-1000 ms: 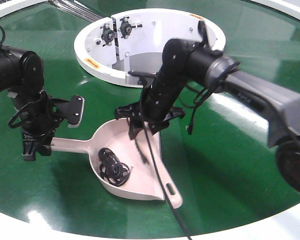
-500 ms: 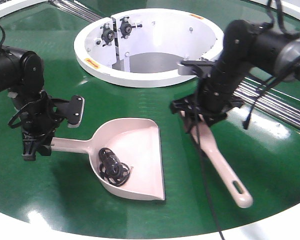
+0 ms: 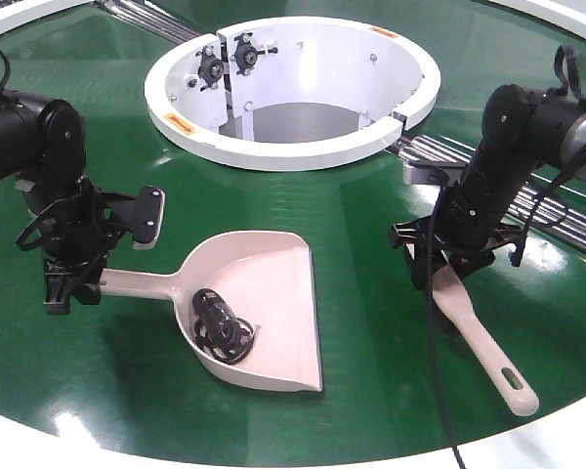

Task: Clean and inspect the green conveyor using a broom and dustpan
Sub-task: 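Move the brush back and lower it onto the conveyor with the right gripper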

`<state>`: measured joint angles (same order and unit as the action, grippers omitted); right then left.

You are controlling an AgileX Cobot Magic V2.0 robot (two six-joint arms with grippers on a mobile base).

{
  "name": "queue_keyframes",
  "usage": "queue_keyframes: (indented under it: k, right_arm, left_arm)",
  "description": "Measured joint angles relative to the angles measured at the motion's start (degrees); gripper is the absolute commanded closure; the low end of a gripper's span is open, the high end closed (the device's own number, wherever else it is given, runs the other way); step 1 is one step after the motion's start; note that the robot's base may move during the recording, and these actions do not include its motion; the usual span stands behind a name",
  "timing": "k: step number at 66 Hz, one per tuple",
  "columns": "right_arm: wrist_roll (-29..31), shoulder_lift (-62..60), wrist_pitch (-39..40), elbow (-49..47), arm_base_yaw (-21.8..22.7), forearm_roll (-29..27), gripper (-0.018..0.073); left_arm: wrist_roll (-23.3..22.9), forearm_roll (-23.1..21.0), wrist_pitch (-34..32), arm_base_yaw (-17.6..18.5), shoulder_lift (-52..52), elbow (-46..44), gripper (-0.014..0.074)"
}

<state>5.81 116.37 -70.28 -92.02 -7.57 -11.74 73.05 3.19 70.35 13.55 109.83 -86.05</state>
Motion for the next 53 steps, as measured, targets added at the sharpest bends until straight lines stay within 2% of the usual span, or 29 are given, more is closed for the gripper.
queue_keyframes:
  k: [15, 33, 53]
  right_arm:
    - [0.00, 2.81, 0.36, 0.00, 1.65, -1.06, 0.0563]
    - [0.12, 4.12, 0.31, -0.05, 1.71, -3.80, 0.0563]
    - [0.17, 4.12, 0.31, -0.05, 1.71, -3.91, 0.0540]
  left_arm:
    - [0.00, 0.00, 0.00, 0.00, 0.00, 0.00, 0.0603]
    - [-0.05, -0.06, 0.00, 0.00, 0.00, 0.00, 0.0603]
    - [-0.05, -0.06, 0.00, 0.00, 0.00, 0.00, 0.0603]
